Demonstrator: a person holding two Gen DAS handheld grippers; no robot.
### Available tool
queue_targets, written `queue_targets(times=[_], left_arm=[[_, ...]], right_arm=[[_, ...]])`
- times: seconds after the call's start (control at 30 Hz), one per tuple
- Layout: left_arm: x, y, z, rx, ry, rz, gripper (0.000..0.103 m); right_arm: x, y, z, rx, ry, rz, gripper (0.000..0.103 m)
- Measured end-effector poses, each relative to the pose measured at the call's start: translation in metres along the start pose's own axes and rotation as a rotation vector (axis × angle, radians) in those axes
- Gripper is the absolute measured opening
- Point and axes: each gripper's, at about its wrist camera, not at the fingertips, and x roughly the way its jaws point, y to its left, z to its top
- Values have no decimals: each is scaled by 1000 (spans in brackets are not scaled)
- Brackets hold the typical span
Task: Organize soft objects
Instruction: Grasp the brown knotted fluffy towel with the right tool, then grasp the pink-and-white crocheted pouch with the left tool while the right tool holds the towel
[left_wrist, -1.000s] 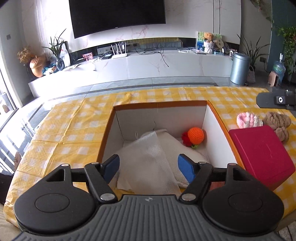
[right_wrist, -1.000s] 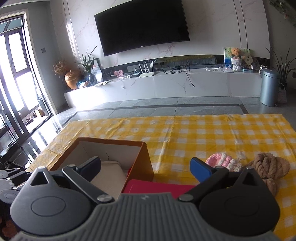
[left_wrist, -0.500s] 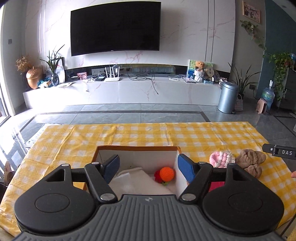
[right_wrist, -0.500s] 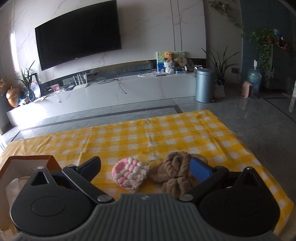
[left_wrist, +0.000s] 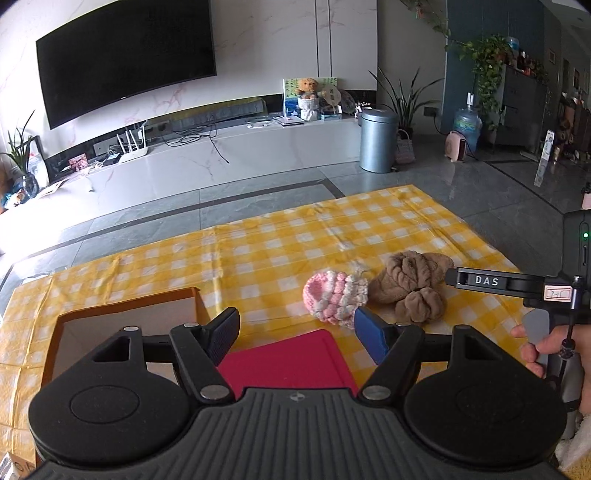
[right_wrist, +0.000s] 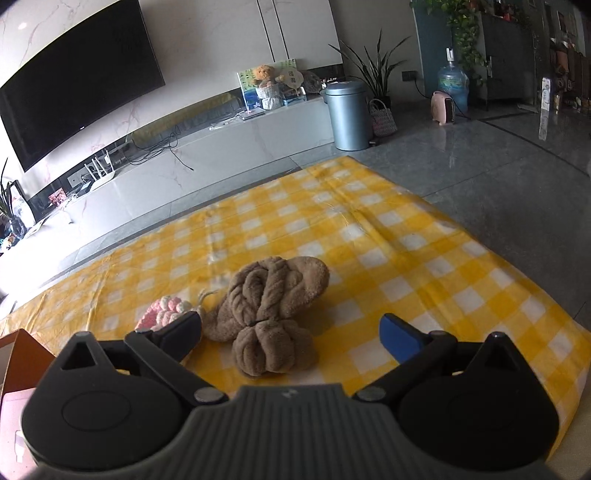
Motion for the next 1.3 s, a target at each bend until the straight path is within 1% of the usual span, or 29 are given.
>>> queue_targets(times=[0.1,0.13,0.2,0.27,0.3,0.4,0.5,0.6,0.63,0.7,0.73,0.77,0.8,0.9,0.97,1.07,1.2,1.27,1.3], left_arm=[[21,-22,5,26,24,25,83],[27,-30,8,33,36,33,84],[36,-38,10,44,57,16,83],[45,-47,11,48,87,-20,83],[49,-49,11,48,104,-23,83],[59,-59,9,79,149,-8,83],[62,-64,8,83,145,22,83],[64,-65,11,90,154,30,83],[64,-64,11,90,155,32,83],[62,-62,11,93,156,36,83],[60,-61,10,94,157,37,83],[59,-61,9,98,158,38,83],[58,-59,9,104,161,39,83],[58,-58,7,134,171,46,83],[59,-58,7,152,176,63,83],[55,-55,5,151,175,77,83],[47,-45,-1,123,178,42,83],[45,-42,-3,94,177,33,83],[45,-42,-4,84,179,29,83]], right_arm=[[22,-3,-3,-30,15,23,101],[32,-2,-4,-38,35,37,100],[46,2,-5,-54,69,49,101],[58,9,-8,-70,91,34,101],[62,11,-8,-76,96,26,101],[70,20,-8,-84,87,-9,100],[80,25,-11,-98,98,-25,100],[92,25,-13,-100,126,-54,99],[97,24,-13,-97,147,-45,98],[106,23,-13,-83,184,-23,81],[110,23,-13,-81,196,-7,79],[112,26,-12,-99,194,-3,79],[112,29,-12,-130,193,-4,71],[108,40,-13,-199,194,8,55],[104,42,-12,-236,205,8,51],[92,33,-14,-219,248,7,50],[63,15,-29,-258,278,-13,50],[54,4,-33,-225,280,-27,51],[51,-4,-32,-178,272,-31,51]])
